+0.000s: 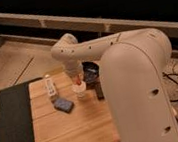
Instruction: Place the pepper in the ceramic cup
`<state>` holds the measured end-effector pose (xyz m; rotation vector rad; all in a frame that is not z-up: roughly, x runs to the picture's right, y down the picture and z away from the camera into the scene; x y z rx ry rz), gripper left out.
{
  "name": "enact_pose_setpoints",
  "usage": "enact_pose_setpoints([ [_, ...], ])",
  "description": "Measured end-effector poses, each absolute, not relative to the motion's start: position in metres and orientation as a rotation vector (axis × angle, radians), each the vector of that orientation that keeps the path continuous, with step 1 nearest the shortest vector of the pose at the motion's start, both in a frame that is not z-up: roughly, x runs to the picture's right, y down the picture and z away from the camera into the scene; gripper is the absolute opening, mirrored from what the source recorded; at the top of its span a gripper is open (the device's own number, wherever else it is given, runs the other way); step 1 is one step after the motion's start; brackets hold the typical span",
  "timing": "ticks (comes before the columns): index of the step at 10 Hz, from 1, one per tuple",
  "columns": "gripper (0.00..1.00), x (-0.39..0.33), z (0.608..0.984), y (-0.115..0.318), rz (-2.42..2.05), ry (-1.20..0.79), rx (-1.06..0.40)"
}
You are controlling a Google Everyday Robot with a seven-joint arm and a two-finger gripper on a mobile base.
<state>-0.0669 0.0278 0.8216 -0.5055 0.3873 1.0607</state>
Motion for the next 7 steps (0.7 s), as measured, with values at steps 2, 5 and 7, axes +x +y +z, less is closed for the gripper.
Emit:
enact_pose_setpoints([
  [2, 0.00, -0.074, 0.825, 0.035, 1.056, 0.378, -0.523],
  [5, 0.00, -0.078, 0.829, 0.041, 1.041, 0.375, -0.536],
  [7, 0.00, -0.077, 0.830, 0.043, 1.034, 0.378, -0.533],
])
